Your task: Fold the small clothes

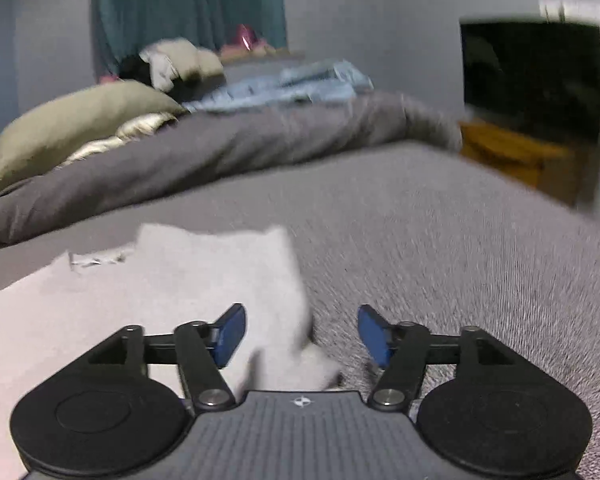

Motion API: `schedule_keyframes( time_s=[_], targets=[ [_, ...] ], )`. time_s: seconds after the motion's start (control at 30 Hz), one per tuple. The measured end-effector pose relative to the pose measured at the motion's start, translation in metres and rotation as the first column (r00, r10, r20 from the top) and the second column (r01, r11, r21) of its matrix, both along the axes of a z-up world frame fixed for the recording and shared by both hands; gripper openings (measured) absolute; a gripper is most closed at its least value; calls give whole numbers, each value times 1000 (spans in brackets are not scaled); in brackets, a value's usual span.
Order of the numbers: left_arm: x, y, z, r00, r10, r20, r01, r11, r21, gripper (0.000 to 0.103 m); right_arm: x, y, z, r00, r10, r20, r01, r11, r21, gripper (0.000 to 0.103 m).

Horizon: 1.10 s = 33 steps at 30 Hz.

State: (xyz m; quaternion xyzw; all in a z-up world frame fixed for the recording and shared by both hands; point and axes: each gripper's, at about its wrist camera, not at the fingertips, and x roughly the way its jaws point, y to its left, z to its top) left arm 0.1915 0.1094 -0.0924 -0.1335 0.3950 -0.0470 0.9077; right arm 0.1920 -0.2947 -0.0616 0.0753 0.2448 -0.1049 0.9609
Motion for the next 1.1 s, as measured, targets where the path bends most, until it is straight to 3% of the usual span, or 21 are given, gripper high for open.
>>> schedule_keyframes(
  time_s=[0.13, 0.33, 0.5, 0.53, 0.57, 0.63, 0.67, 0.7, 0.8, 0.97, 1.1],
  targets=[
    [-4, 4, 5, 999, 30, 12, -30, 999, 38, 23, -15, 38, 6, 992, 121, 40, -120, 992, -23, 75],
    [-5, -1, -4, 1000, -19, 13, 17, 995, 102, 27, -16, 92, -5, 953, 303, -10, -303, 953, 24, 80],
    [-3, -1, -6, 1000, -24, 19, 22, 995, 98, 29, -4, 118, -25, 935, 327, -138, -334, 942, -26, 80],
    [-4, 0, -5, 999, -23, 29, 20, 996, 92, 29, -6, 119, -27, 936, 326, -131, -332, 943, -22, 80],
    [-6, 1, -4, 998, -21, 51, 17, 997, 79, 32, -7, 120, -27, 940, 323, -111, -327, 945, -19, 83],
    [-14, 7, 0, 993, 3, 115, -9, 999, 49, 49, -12, 120, -25, 951, 303, -69, -305, 952, -21, 89],
    [-17, 11, 2, 988, 31, 149, -38, 998, 45, 69, -18, 120, -25, 957, 285, -44, -287, 958, -31, 94],
    [-20, 14, 5, 981, 65, 182, -74, 996, 42, 80, -25, 117, -26, 962, 270, -26, -271, 962, -40, 96],
    [-21, 29, 10, 966, 142, 218, -150, 988, 19, 95, -30, 117, -34, 972, 233, -12, -233, 970, -65, 97],
    [-10, 62, -2, 963, 237, 131, -233, 972, -41, 97, -17, 117, -39, 971, 237, -25, -238, 968, -83, 98],
    [1, 108, -16, 932, 358, 60, -348, 929, -125, 97, -21, 117, -40, 971, 238, -31, -240, 966, -92, 98]
  ],
)
